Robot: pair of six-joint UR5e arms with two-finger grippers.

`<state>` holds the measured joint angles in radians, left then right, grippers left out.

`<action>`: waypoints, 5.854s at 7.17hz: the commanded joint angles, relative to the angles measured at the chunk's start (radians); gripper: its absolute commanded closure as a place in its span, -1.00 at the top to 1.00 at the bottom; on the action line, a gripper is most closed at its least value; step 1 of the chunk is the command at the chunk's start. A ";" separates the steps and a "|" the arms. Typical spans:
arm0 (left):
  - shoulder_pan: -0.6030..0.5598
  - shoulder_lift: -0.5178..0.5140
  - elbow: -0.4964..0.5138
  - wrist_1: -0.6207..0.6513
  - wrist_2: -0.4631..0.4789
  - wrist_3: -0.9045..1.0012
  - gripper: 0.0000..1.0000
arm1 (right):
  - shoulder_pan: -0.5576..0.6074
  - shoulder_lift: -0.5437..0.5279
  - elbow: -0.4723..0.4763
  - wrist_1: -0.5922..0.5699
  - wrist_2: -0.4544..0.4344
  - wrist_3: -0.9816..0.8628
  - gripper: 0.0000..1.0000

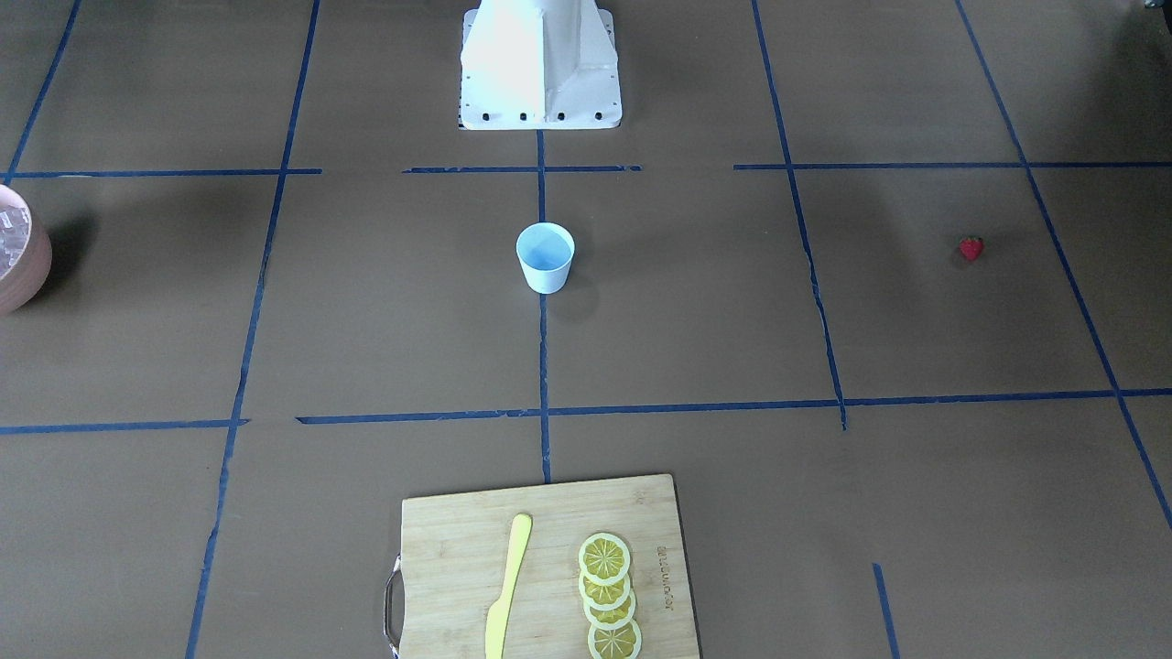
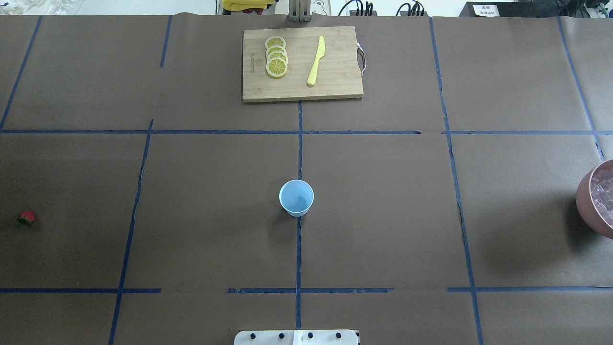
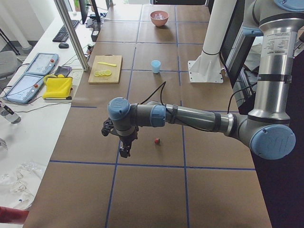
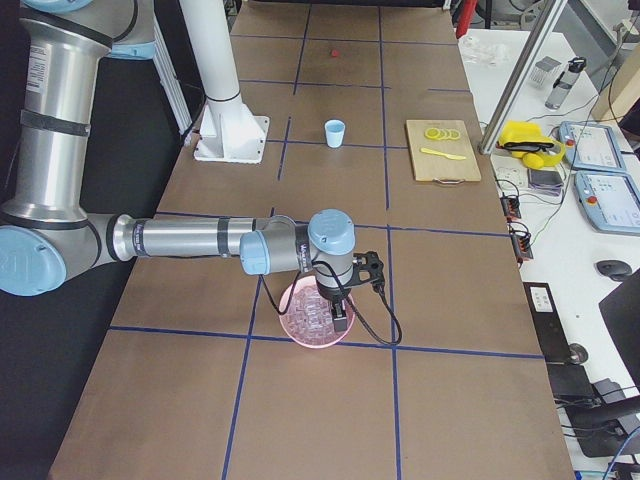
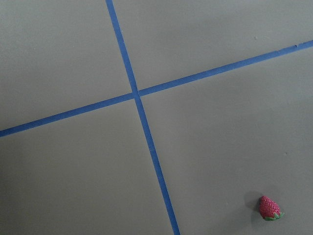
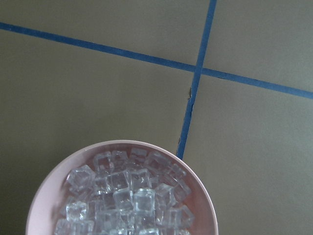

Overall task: Put ice and strawberries in cup
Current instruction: 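Lower the right gripper into the pink bowl and grasp an ice cube, then carry the ice cube with the right gripper over the light-blue cup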

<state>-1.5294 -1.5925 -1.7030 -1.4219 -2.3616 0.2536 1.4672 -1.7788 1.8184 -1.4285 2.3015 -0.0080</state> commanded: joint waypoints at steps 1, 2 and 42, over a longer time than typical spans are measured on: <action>0.000 0.000 -0.001 0.000 -0.001 -0.002 1.00 | -0.102 -0.005 -0.042 0.116 -0.028 0.086 1.00; 0.000 0.000 -0.003 0.000 -0.002 -0.002 1.00 | -0.119 -0.005 -0.063 0.152 -0.028 0.086 1.00; 0.000 -0.003 -0.010 -0.032 -0.005 -0.004 1.00 | -1.030 1.047 -0.143 -0.311 -0.577 1.128 -1.00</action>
<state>-1.5293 -1.5950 -1.7148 -1.4535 -2.3670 0.2501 0.4870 -0.7940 1.7363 -1.7304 1.7710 1.0716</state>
